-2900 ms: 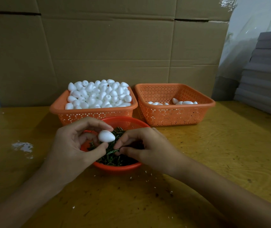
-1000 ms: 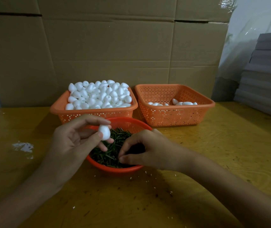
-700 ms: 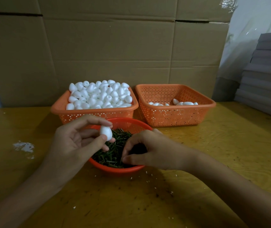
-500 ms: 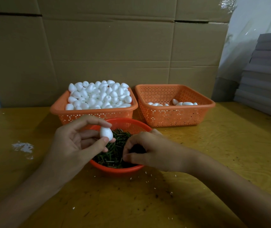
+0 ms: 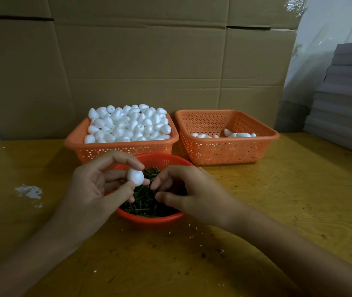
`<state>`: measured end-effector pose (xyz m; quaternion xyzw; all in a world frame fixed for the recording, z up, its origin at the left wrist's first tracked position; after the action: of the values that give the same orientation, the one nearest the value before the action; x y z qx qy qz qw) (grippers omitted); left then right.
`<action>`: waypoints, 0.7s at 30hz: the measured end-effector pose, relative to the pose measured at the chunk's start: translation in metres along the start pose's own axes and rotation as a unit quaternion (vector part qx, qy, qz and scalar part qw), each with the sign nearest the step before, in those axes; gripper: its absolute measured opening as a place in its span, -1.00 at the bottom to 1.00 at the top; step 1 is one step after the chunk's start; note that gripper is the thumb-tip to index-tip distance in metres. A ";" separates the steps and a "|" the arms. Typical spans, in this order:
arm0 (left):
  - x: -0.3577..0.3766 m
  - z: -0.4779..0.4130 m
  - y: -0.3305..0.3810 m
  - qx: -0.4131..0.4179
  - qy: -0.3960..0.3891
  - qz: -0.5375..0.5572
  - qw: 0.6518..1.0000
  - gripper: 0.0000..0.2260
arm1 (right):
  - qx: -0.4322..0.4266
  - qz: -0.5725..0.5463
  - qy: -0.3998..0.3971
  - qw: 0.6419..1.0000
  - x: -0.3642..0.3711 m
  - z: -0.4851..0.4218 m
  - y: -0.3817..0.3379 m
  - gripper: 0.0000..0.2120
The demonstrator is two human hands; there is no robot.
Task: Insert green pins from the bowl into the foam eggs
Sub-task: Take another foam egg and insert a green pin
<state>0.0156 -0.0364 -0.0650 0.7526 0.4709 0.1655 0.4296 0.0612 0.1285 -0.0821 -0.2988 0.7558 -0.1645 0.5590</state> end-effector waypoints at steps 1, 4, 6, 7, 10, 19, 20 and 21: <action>0.000 0.000 0.000 0.000 0.001 0.004 1.000 -0.80 | 0.002 -0.005 0.003 1.000 0.000 0.000 0.001 -0.88; 0.000 0.000 0.000 0.002 0.001 0.015 1.000 -0.82 | 0.004 -0.019 0.013 1.000 -0.001 0.000 0.002 -0.89; 0.000 0.000 0.001 0.004 0.003 0.018 1.000 -0.82 | 0.005 -0.033 0.027 0.999 -0.003 0.000 0.003 -0.87; -0.001 0.000 0.001 0.004 0.005 0.018 1.000 -0.81 | 0.006 -0.040 0.035 0.999 -0.004 0.000 0.004 -0.87; 0.000 0.000 0.001 0.006 0.005 0.016 1.000 -0.80 | 0.008 -0.056 0.054 0.997 -0.006 -0.001 0.005 -0.86; -0.001 0.000 0.003 0.003 0.010 0.010 1.000 -0.74 | 0.009 -0.082 0.058 0.995 -0.005 0.001 0.005 -0.87; -0.002 0.000 0.003 0.002 0.010 0.010 1.000 -0.73 | 0.007 -0.086 0.059 0.995 -0.004 0.001 0.005 -0.88; -0.002 0.000 0.004 0.001 0.011 0.012 1.000 -0.73 | 0.004 -0.092 0.061 0.994 -0.005 0.001 0.005 -0.89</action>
<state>0.0169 -0.0385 -0.0621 0.7568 0.4669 0.1781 0.4213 0.0622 0.1352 -0.0818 -0.3546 0.7568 -0.2361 0.4957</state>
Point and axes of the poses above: each hand's wrist, its own z-axis away from the middle knuckle, its own x-axis out of the palm, y = z × x, the point moved 8 cm from there along -z, towards the middle knuckle, and after that the axes turned 1 degree about z, right-handed, at the moved point
